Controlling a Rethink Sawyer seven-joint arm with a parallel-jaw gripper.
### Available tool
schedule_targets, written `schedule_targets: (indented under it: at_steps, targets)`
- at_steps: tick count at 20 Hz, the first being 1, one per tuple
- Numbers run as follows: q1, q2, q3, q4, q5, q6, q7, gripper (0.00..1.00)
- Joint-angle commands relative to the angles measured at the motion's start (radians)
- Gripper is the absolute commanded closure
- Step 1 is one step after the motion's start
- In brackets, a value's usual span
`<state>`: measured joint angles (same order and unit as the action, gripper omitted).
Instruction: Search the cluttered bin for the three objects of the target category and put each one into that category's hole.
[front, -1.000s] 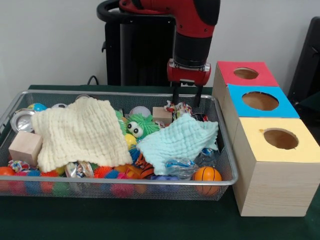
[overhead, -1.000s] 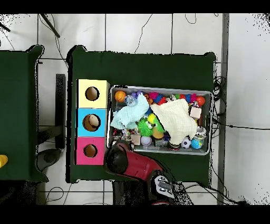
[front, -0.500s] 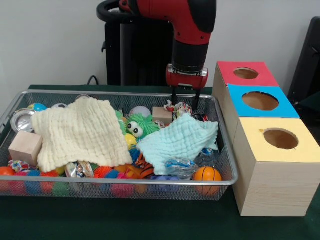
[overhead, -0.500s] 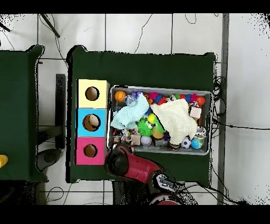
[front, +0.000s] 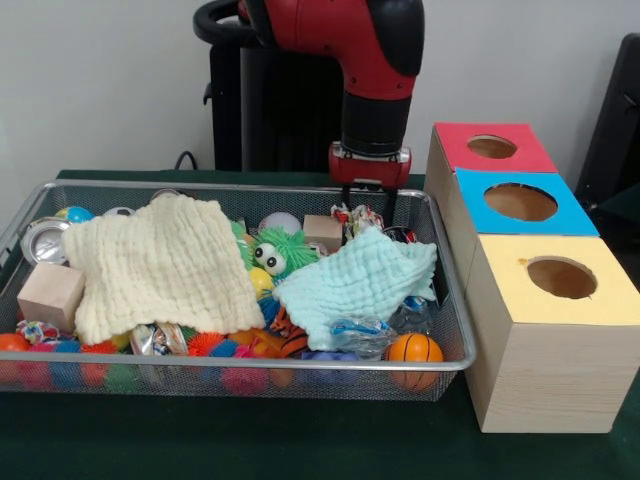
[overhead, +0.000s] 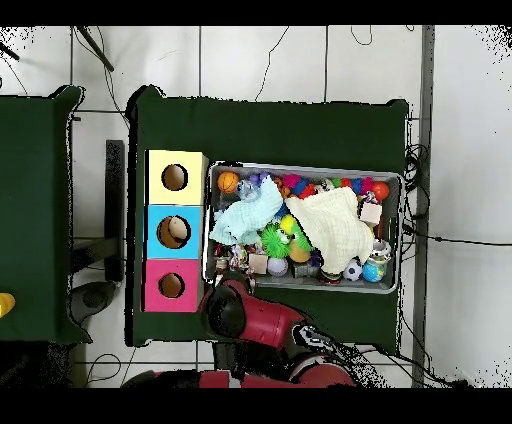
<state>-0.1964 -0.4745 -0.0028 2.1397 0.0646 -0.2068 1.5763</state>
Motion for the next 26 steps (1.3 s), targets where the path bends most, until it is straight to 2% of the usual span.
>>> schedule_targets:
  at_steps: [1, 4, 5, 9, 24, 25, 26]
  targets:
    - [-0.003, 0.058, 0.057, -0.090, -0.041, -0.090, 0.184, 0.00]
    - [0.007, 0.049, 0.051, -0.095, -0.050, -0.079, 0.169, 0.00]
    - [0.007, 0.047, 0.052, -0.096, -0.054, -0.076, 0.171, 1.00]
    - [0.017, 0.040, 0.043, -0.110, -0.077, -0.048, 0.134, 1.00]
    - [0.042, -0.082, 0.036, -0.090, -0.052, 0.075, 0.129, 1.00]
    - [0.038, -0.083, 0.040, -0.090, -0.055, 0.079, 0.132, 0.00]
    - [0.041, -0.081, 0.036, -0.092, -0.061, 0.078, 0.125, 0.00]
